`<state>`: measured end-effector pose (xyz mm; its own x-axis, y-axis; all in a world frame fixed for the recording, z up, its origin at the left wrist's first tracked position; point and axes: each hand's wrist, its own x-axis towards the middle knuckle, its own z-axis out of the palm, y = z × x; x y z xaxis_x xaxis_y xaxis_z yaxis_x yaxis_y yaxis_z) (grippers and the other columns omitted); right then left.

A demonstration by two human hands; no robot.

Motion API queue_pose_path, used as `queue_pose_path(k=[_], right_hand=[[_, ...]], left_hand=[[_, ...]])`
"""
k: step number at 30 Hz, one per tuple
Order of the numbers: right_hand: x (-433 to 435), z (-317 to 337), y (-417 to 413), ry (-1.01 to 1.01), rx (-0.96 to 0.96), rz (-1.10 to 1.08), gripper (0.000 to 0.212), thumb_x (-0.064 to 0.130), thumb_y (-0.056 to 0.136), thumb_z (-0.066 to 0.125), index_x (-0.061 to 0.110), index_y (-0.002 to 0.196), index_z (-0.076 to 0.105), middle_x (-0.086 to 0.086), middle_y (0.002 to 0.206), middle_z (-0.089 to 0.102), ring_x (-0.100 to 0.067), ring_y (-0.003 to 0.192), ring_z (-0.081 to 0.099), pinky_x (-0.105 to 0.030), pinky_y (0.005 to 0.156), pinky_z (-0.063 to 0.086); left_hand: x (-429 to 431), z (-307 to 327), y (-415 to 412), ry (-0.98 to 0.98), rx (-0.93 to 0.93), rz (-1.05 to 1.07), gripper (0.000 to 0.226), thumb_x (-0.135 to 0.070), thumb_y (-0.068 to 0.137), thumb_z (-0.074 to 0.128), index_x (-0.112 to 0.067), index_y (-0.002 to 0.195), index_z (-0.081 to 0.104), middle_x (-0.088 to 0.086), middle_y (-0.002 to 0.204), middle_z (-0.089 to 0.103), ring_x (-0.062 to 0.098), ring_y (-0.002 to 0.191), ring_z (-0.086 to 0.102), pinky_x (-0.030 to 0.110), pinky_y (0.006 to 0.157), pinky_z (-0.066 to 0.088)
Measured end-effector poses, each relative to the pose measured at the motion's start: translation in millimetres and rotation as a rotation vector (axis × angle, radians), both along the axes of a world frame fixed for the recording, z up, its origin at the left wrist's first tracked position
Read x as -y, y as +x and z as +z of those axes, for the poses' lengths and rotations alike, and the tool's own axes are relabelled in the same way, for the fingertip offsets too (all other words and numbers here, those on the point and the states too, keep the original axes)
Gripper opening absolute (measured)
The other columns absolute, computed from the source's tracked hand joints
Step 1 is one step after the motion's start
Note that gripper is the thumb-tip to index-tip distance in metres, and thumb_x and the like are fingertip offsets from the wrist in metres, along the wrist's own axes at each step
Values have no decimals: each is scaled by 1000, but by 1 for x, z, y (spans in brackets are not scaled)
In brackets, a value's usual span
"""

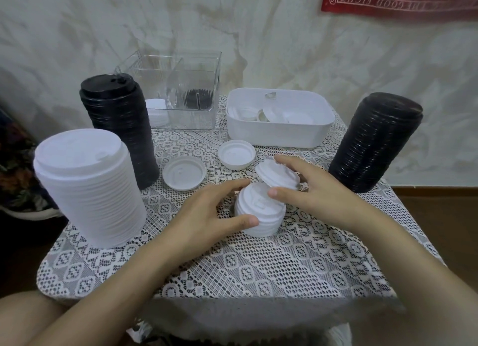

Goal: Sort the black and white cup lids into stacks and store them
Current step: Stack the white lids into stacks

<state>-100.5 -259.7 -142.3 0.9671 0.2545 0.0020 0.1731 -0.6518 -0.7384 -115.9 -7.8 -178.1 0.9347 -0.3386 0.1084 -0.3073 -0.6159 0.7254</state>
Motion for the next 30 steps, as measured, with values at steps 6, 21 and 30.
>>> queue_pose_path(k=[6,21,30], right_hand=[[1,-1,1,11,10,-22,77,52,85,76,43,153,40,16,151,47,-5,130,50,-24,100,39],[1,0,0,23,-5,-2,88,65,75,79,45,151,41,19,152,47,-6,137,48,-40,117,40],[0,4,-3,32,-51,103,86,38,82,85,43,155,38,24,155,41,3,139,41,-39,119,39]], left_hand=[[2,1,-3,32,0,-56,88,-82,74,65,-51,151,36,-26,148,49,-6,134,45,38,112,43],[6,-2,-2,4,11,-49,87,-77,75,69,-53,152,36,-30,143,46,-7,131,42,27,104,37],[4,-8,2,15,-1,-76,86,-85,71,65,-55,147,39,-32,137,50,-13,127,44,28,107,42]])
